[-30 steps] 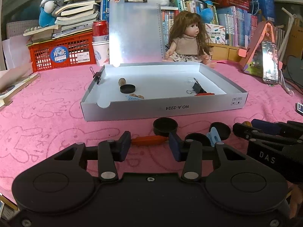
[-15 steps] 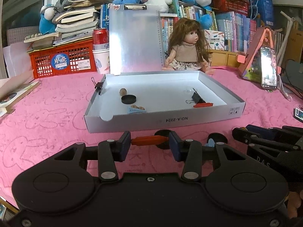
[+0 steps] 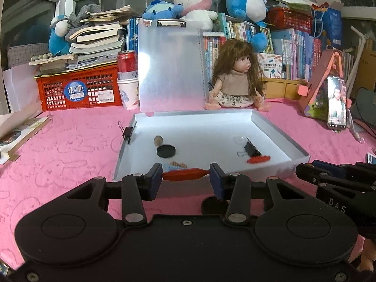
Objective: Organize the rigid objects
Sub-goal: 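Carry the red stick and walnut over the box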
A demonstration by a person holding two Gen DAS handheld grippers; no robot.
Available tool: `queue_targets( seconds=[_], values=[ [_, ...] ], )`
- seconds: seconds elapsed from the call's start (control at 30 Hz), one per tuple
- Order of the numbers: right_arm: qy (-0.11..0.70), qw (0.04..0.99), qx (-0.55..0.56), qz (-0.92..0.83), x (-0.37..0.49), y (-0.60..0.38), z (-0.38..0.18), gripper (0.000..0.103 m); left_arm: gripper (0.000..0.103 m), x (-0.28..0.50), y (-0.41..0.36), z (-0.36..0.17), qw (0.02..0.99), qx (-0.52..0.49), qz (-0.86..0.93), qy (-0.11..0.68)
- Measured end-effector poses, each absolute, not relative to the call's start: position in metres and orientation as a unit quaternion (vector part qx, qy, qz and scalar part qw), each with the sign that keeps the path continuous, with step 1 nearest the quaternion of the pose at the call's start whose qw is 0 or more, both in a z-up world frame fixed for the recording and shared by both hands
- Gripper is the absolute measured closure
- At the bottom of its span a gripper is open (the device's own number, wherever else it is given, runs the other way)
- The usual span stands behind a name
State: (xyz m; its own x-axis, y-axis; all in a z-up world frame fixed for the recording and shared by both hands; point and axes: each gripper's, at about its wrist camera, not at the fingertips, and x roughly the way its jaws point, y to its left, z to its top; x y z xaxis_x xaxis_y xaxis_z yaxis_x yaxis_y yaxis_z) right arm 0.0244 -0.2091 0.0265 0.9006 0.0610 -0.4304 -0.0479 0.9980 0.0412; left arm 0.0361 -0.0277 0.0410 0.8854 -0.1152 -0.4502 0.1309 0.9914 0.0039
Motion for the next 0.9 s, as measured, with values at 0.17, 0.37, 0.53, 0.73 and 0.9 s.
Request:
queue_targets(
  seconds=[0.17, 0.37, 0.53, 0.73, 0.9],
  values=[
    [0.229, 0.973, 0.029, 0.026, 0.039, -0.212, 0.032, 0.075, 0.061, 0.055, -0.021, 0.048, 0.967, -0.004, -0.07, 0.244],
    [0.237, 0.97, 0.047, 0.024, 0.053, -0.217, 0.038, 0.075, 0.061, 0.074, -0.013, 0.05, 0.964, -0.02, -0.066, 0.258],
    [0.243, 0.968, 0.054, 0.026, 0.062, -0.22, 0.04, 0.075, 0.061, 0.085, -0.009, 0.052, 0.962, -0.028, -0.065, 0.265],
    [0.257, 0.964, 0.068, 0.028, 0.076, -0.222, 0.042, 0.075, 0.061, 0.097, -0.005, 0.055, 0.957, -0.048, -0.073, 0.276],
    [0.267, 0.961, 0.072, 0.027, 0.088, -0.223, 0.044, 0.075, 0.061, 0.108, -0.004, 0.055, 0.955, -0.049, -0.073, 0.284]
  ],
)
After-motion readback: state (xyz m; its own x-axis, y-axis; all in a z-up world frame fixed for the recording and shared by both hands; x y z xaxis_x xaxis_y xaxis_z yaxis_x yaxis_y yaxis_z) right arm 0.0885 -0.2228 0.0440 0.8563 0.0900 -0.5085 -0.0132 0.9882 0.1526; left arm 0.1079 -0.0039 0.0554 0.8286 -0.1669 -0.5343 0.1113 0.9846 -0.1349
